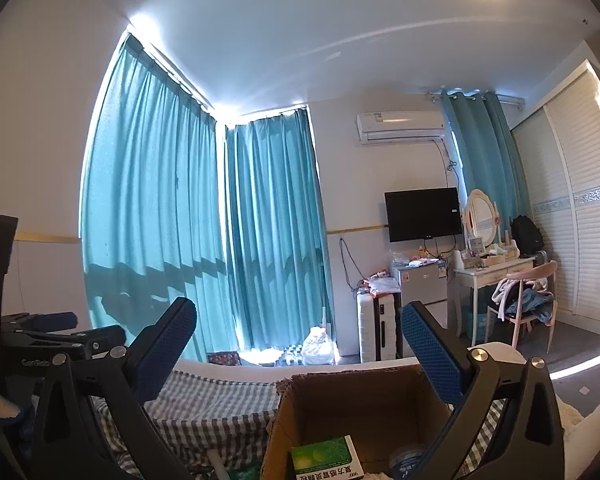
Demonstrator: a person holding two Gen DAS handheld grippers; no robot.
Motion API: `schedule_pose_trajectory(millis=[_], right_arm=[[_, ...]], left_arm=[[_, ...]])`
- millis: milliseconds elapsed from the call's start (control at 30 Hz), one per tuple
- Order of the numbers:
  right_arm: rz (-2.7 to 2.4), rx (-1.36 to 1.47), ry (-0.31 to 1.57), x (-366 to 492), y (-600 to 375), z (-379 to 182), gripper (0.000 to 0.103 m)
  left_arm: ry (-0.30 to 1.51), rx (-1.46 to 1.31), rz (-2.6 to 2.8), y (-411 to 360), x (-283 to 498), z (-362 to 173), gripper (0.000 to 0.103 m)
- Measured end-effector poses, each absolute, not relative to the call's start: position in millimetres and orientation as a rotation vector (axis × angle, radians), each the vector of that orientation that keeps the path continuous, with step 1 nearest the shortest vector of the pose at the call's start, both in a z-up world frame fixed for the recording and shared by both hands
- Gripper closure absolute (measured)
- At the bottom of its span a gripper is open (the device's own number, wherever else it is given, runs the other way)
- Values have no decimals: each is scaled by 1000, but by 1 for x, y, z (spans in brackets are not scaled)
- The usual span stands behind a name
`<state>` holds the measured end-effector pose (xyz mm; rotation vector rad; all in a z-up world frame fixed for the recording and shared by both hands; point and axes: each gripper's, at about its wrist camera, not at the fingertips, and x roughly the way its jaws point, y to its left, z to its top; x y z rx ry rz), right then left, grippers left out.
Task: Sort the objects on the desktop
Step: 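Move both tools back to the pile toward the blister pack and white tube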
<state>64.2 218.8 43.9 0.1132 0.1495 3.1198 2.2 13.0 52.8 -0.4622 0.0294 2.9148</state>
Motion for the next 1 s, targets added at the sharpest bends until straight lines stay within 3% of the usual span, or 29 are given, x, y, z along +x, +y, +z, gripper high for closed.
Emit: schedule_pose_trajectory(millis=[233, 667, 833, 900, 1000], right_arm=[[3174, 126, 42, 48, 167, 33, 0], [3353, -250, -118, -10, 108, -33, 0], [3318, -411, -235, -34, 95, -62, 17], [3279, -493, -256, -47, 92, -76, 31], [3297, -616, -254, -64, 86, -98, 38]], left_arm=[[111, -479, 3013, -23, -3, 34, 0], [-37, -848, 2993, -77, -57, -49, 0], [-41, -989, 2938, -84, -82, -90, 0], [-43, -1036, 2911, -84, -91, -105, 0], [-28, -1103, 2853, -80, -106, -131, 0]])
